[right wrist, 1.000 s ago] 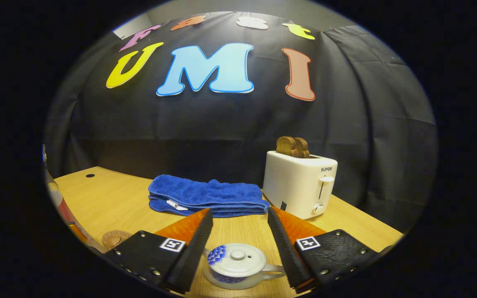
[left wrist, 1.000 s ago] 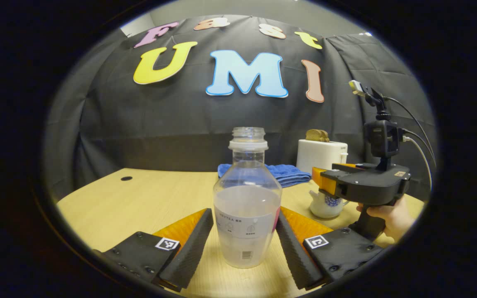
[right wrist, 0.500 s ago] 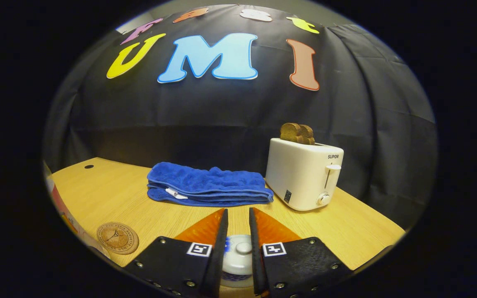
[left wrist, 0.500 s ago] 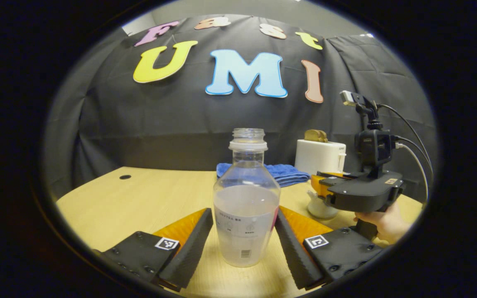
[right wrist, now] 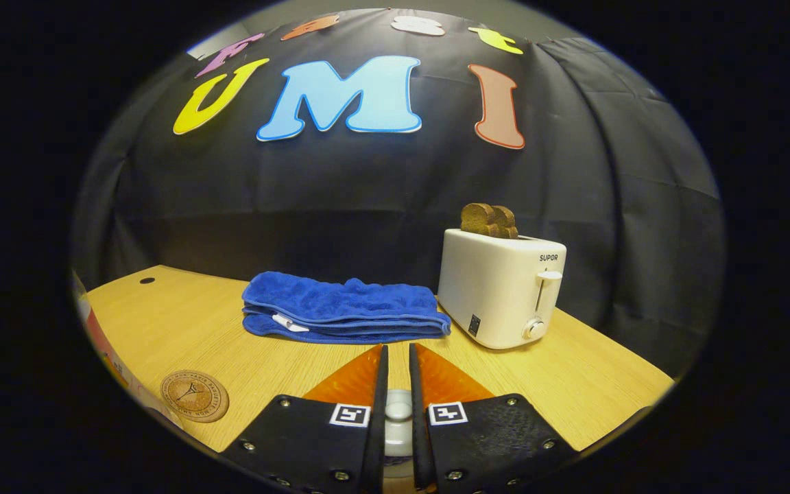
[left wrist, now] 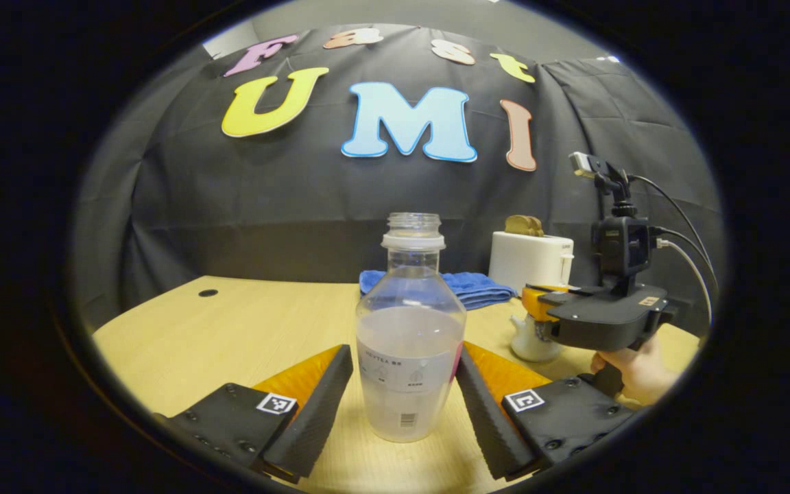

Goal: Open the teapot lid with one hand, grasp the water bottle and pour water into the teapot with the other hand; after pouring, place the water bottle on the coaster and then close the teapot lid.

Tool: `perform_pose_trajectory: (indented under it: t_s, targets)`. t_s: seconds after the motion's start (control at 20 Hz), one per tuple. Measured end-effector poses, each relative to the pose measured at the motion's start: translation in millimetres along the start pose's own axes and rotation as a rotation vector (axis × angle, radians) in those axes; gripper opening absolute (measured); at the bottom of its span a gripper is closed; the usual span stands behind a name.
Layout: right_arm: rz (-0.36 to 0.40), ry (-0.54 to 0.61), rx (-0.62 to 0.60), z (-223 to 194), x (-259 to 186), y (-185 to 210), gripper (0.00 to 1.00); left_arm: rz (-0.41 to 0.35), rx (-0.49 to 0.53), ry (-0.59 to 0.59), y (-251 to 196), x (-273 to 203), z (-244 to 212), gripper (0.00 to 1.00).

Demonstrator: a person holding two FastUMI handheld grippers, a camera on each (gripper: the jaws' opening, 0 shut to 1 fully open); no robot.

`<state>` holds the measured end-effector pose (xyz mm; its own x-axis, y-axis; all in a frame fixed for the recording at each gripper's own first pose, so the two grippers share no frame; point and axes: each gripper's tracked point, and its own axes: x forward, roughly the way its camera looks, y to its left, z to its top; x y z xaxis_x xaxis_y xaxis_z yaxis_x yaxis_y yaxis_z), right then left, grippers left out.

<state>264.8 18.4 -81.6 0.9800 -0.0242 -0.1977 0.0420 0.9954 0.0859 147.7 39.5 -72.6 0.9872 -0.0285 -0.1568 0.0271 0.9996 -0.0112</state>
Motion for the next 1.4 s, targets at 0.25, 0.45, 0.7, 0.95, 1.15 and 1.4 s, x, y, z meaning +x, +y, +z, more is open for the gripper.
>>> perform_pose_trajectory:
  t_s: [0.25,0.45,0.7,0.95,1.15,1.4]
  targets:
    - [-0.002,-0.056,-0.035,8,-2,1,0.08,-0.002,0.001,0.011,0,1,-4,1.0]
    - [-0.006,-0.133,-0.039,32,-13,0,0.09,-0.004,0.002,0.016,-1,2,-5,1.0]
    - [-0.015,-0.149,-0.017,48,-28,-8,0.08,-0.001,0.004,0.023,0,3,-7,1.0]
    - [-0.052,-0.11,-0.026,41,-42,-38,0.08,-0.014,0.005,0.038,-4,8,-13,0.97]
    - [-0.068,-0.107,-0.043,37,-58,-62,0.08,-0.008,0.055,0.054,-4,9,-13,0.88]
    - [-0.083,-0.111,-0.052,32,-66,-88,0.13,0.021,0.202,0.103,-7,17,-11,0.86]
